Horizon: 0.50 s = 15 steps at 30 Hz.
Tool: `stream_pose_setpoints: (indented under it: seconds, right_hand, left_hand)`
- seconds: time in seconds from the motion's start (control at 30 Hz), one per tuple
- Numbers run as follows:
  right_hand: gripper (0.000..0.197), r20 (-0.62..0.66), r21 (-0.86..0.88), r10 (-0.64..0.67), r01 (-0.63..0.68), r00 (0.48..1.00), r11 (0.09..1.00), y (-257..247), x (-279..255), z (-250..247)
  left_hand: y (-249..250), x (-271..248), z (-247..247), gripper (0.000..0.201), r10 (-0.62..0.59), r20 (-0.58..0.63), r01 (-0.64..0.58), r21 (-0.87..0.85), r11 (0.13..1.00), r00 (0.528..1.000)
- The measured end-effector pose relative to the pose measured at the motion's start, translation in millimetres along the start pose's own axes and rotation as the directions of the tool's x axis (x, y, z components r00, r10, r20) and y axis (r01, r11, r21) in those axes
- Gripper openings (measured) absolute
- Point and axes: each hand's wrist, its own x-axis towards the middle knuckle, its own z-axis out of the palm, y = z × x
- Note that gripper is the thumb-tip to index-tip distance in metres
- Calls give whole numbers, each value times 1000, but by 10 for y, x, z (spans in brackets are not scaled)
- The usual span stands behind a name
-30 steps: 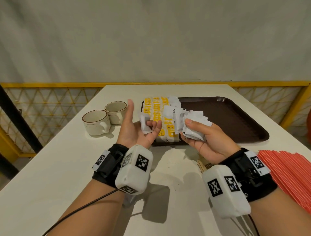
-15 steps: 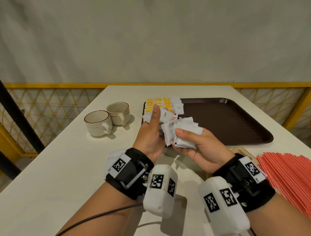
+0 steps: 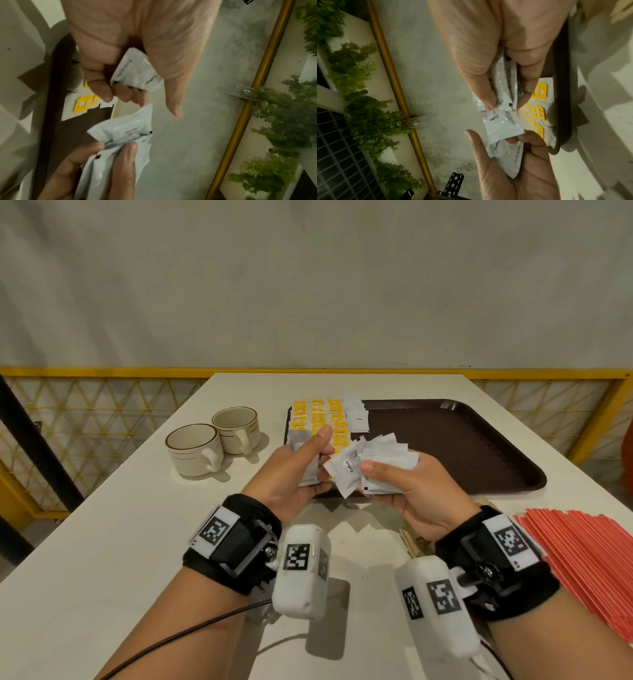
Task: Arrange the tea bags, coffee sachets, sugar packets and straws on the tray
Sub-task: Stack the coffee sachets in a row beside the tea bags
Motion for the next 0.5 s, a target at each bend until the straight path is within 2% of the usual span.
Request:
stream_pose_setpoints:
  seconds: [0.13, 0.2, 0.27, 0.37, 0.43, 0.5]
  right_hand:
    - [30, -88, 64, -19, 25, 996, 998, 2, 30, -23]
    - [35, -86, 82, -1, 8, 996, 997, 5, 38, -30]
    - [37, -72, 57, 14, -10, 997, 998, 7, 34, -21]
    - [31, -100, 32, -6, 10, 995, 999, -6, 35, -15]
    - [26, -128, 62, -22, 30, 992, 998, -28, 38, -33]
    - [26, -99, 29, -17, 20, 995, 999, -32, 34, -39]
  left_hand:
    - [-77, -34, 59, 39, -15, 136, 9, 42, 999, 991]
    - [-122, -30, 83, 29, 21, 91, -27, 63, 998, 996]
    - [-140, -2, 88, 17, 51, -16, -51, 18, 999, 999]
    - [-127, 45, 44, 14, 54, -154, -62, -48, 997, 987]
    - [-109, 58, -6, 10, 26, -174, -33, -41, 999, 984]
    - [-91, 47, -24, 12, -16, -136, 14, -15, 1000, 991]
